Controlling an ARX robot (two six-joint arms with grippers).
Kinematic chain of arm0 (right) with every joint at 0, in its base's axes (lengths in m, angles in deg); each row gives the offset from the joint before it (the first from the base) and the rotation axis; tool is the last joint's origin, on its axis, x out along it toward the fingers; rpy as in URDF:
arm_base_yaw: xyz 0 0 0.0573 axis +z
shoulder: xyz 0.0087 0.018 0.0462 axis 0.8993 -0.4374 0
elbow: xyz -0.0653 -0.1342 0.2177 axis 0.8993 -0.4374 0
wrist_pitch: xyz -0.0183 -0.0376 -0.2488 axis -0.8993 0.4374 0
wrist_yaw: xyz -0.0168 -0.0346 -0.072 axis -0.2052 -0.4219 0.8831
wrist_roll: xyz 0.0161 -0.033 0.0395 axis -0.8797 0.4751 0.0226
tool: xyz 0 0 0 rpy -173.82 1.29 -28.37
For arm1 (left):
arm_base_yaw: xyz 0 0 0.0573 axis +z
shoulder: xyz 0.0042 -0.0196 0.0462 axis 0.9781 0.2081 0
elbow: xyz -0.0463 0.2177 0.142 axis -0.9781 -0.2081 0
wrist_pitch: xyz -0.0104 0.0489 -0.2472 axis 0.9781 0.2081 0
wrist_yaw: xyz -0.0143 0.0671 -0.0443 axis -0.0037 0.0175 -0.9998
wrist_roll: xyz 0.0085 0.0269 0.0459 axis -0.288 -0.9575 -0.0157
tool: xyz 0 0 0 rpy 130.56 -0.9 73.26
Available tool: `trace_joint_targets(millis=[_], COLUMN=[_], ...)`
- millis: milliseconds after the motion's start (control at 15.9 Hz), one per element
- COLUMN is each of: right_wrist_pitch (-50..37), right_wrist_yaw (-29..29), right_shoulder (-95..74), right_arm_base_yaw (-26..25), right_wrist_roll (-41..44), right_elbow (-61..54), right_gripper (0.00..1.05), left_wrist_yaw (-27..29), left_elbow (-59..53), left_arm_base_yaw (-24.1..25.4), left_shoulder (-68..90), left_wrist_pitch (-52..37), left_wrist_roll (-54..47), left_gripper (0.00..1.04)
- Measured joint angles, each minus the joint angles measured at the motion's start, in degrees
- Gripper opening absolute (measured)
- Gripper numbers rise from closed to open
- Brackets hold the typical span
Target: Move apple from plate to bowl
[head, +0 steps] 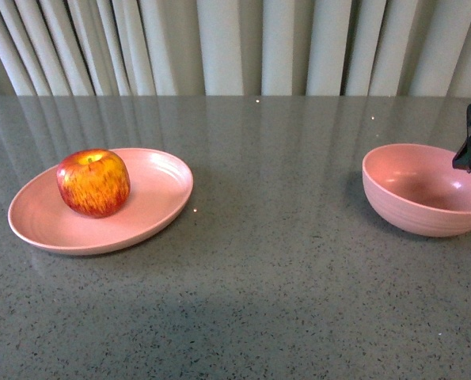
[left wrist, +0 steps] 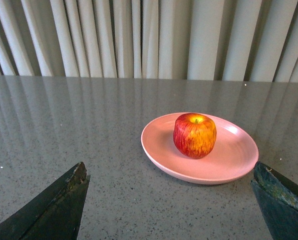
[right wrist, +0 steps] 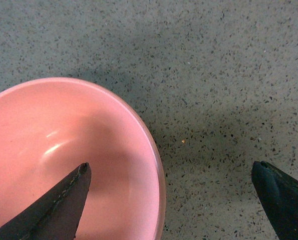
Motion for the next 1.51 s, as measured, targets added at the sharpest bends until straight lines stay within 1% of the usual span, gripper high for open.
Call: trace_joint_targets(millis=[314,376,753,878,941,1129,1317,1443,1505], right_wrist_pitch=[1.95,2.56,2.97,3.17,2.97,4.28,5.57,5.95,6.08], right_wrist_yaw=[1.84,1.86,1.46,0.42,0.15,-1.25,-2.78,-2.91,-2.54], right_shoulder=[-5.27,-5.66,-6.25,-6.25,-6.12,-2.89,4.09,5.53,5.27], right_arm_base_yaw=[1.46,1.55,1.88,2.38,2.67,3.76,6.38,10.08,12.72], right_wrist_roll=[-1.55,-1.99,-2.93,-3.06,-3.15,-3.13,-3.5,-4.22,-4.42], right_elbow=[3.82,4.55,5.2,5.2,5.2,4.87,5.46,6.95,7.26], right_gripper=[0.98,0.96,0.3,0.09,0.02,0.03,0.03,0.03,0.03], left_wrist_yaw=[0.0,-0.02,0.0,0.0,0.0,0.0,0.0,-0.02,0.0], left_elbow=[0.0,-0.02,-0.02,-0.02,-0.02,-0.02,-0.02,-0.02,-0.02], left_arm_base_yaw=[0.0,0.0,0.0,0.0,0.0,0.0,0.0,0.0,0.0], left_shoulder=[0.0,0.0,0.0,0.0,0.0,0.0,0.0,0.0,0.0], left_wrist_pitch=[0.0,0.0,0.0,0.0,0.0,0.0,0.0,0.0,0.0], left_wrist_roll=[-0.02,-0.02,0.0,-0.02,-0.02,0.0,0.0,0.0,-0.02], left_gripper=[0.98,0.98,0.98,0.98,0.98,0.98,0.98,0.98,0.98])
